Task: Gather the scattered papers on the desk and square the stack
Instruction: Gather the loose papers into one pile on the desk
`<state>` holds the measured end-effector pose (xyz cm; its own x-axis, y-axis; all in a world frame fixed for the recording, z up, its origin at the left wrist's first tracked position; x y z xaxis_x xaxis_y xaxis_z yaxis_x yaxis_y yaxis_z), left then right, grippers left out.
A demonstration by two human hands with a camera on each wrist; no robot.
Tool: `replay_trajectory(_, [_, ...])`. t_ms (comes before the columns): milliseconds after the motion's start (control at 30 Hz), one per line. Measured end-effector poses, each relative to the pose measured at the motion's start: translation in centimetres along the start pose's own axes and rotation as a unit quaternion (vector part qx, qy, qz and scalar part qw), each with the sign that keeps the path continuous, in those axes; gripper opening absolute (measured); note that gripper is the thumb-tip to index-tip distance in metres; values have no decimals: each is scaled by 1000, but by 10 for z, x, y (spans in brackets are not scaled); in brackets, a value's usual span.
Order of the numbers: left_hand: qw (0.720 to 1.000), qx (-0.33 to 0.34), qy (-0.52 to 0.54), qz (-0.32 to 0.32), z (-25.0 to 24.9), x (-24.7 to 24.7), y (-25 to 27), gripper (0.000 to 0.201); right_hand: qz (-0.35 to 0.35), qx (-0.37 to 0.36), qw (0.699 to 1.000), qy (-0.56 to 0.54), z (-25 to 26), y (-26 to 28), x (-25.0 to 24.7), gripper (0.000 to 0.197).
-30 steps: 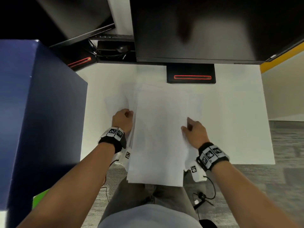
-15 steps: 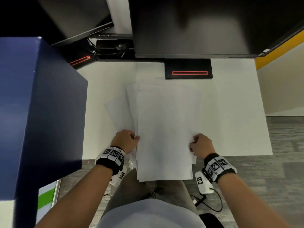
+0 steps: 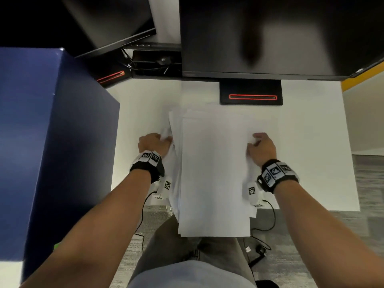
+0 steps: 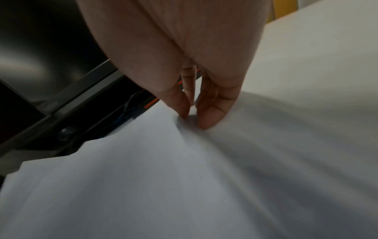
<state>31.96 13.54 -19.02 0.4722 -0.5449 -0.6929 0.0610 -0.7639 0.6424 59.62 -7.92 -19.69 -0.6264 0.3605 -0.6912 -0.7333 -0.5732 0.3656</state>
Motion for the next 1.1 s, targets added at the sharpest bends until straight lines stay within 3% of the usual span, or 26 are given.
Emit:
replay_trajectory(100, [996,12,83,-21,-14,4,-4,35,35,-12,999,-28,15,-5,16,32])
replay_trajectory(167, [989,5,145,-7,-15,0,-8,39,21,5,999,-34,12,-8,11,31])
replay_trajectory(267, [980,-24,195,27,2,-9,-22,34,-20,40,999,-29,2,-10,-7,46])
replay_trajectory(367, [987,-11,155,30,1,-10,-26,16,14,23,999,-17,7,-11,-2,59])
replay_trajectory(500, [989,39,138,37,-31,0,-27,27,49,-43,997,31,38,-14,27,50])
replay_trajectory(600, [972,-3,225,74,-44,0,-29,34,65,-43,997,11,49,-13,41,40])
replay_trajectory(667, [960,-67,258,83,-38,-5,-35,46,38,-30,999,8,39,-13,34,39])
replay_trajectory(733, [956,-92,259,100,-22,-9,-38,63,-41,32,998,26,20,-14,15,42])
replay_trajectory(833, [978,21,180,103,-4,-2,-30,45,-96,149,983,52,0,-10,-8,54])
replay_trajectory(933, [987,98,85,96,-13,9,-18,36,-72,114,991,27,3,-19,-3,50])
replay_trajectory(1033, [985,109,43,123,-23,22,-11,45,-43,79,995,37,18,-32,6,47])
replay_trajectory(1100, [982,111,42,148,-24,30,-4,48,-16,45,998,48,29,-39,11,34])
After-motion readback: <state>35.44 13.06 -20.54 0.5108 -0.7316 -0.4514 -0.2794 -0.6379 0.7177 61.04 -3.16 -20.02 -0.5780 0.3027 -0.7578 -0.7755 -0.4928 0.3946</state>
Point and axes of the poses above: each hand's wrist, its own y-axis away from the middle knuckle, its own x-axis out of the palm, z = x × y, the point moved 3 cm from there along -y, towards the middle knuckle, and after that the axes turned 10 degrees about -x, right-handed, at the moved point
